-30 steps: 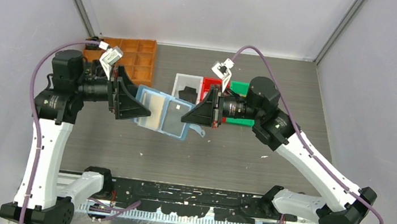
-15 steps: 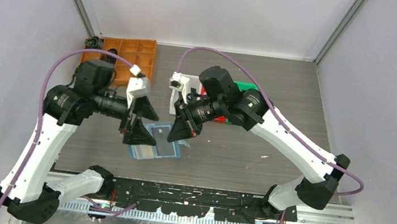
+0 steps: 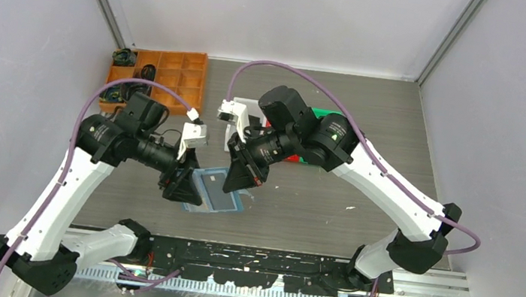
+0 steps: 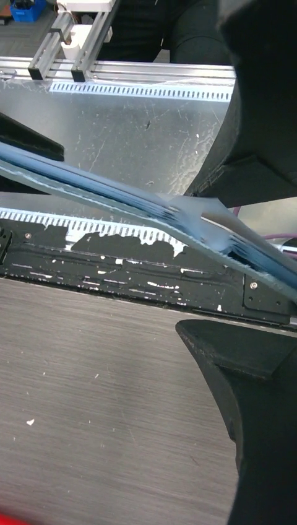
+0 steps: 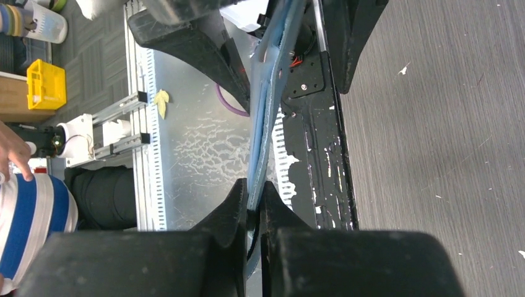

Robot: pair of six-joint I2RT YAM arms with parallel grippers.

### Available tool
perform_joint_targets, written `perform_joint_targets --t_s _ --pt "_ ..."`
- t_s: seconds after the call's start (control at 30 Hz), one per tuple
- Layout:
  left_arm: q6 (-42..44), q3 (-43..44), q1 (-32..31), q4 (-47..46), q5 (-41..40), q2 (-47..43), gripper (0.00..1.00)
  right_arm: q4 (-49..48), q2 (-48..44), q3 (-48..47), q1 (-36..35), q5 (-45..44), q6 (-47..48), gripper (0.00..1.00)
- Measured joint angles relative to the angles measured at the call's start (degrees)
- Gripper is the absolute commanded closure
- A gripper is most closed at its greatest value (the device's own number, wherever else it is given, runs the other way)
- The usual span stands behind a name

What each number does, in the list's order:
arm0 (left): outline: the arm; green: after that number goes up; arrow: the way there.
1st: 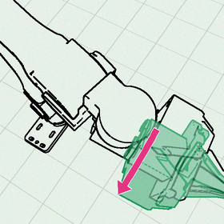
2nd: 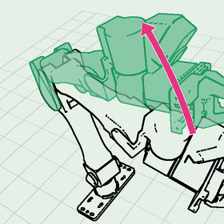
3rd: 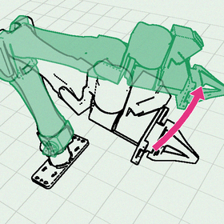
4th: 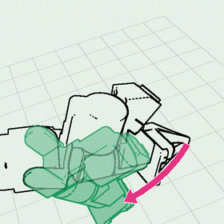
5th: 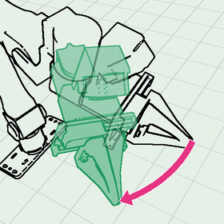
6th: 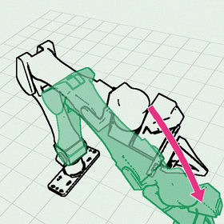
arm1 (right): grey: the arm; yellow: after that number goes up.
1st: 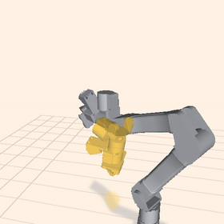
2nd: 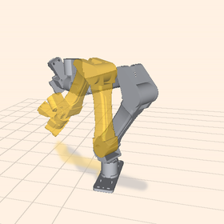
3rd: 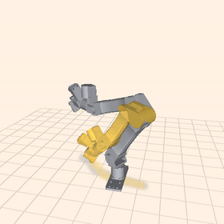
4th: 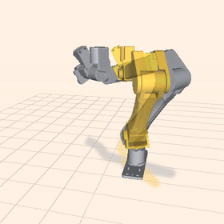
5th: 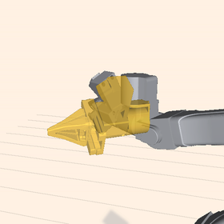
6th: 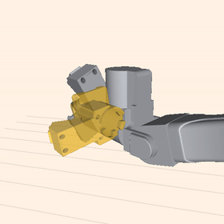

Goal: Take the credit cards out of the card holder
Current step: Remove the credit card from the card holder.

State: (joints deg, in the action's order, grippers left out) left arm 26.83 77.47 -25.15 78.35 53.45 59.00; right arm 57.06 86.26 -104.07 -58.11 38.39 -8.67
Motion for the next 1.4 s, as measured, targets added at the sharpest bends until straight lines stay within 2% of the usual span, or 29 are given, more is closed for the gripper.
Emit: perform_joint_targets --t_s 0.17,0.33,0.43,0.5,0.57,0.63,0.77,0.87,1.03,1.13,1.23,1.4 --pt "-3.4 -0.8 0.0 -1.4 2.3 0.1 0.24 0.1 0.7 0.0 -0.5 -1.0 0.2 0.99" --pt "-4.5 -0.8 0.0 -0.7 6.1 1.4 0.23 0.5 0.8 -0.1 -0.7 -1.7 0.4 0.99" --pt "-5.7 -0.8 0.0 -0.8 7.2 2.0 0.35 1.3 0.8 -0.5 -0.8 -2.2 0.6 0.99" --pt "-7.5 -0.8 0.0 -2.0 7.0 2.0 0.57 1.5 0.8 -0.8 -0.8 -2.4 0.6 0.99" --pt "-9.3 -0.9 0.0 -3.8 5.8 1.9 0.72 1.6 0.8 -1.0 -0.9 -2.5 0.7 0.96" --pt "-10.0 -1.4 0.0 -4.9 4.5 1.5 0.82 1.7 0.7 -1.1 -1.0 -3.2 0.9 0.87" --pt "-9.9 -1.6 -0.3 -5.5 3.3 0.8 0.94 1.1 0.6 -0.8 -1.0 -2.8 0.4 0.62" --pt "-9.6 -1.6 -0.3 -5.5 2.2 0.7 1.0 -2.4 -1.3 1.6 -1.0 -0.6 -0.7 0.59" --pt "-8.6 0.6 -0.3 -5.0 2.6 0.7 1.0 -10.5 -9.2 10.2 1.4 2.9 -4.0 0.62" --pt "-8.7 3.3 -0.3 -4.9 4.4 0.7 1.0 -14.8 -13.3 14.6 3.0 3.7 -6.3 0.56" --pt "-9.5 4.4 -0.3 -4.9 5.9 0.7 1.0 -17.7 -14.9 16.4 3.5 3.5 -8.0 0.47" --pt "-11.5 4.4 -0.3 -4.9 7.2 1.0 1.0 -21.2 -14.3 17.4 3.4 2.4 -9.6 0.44"
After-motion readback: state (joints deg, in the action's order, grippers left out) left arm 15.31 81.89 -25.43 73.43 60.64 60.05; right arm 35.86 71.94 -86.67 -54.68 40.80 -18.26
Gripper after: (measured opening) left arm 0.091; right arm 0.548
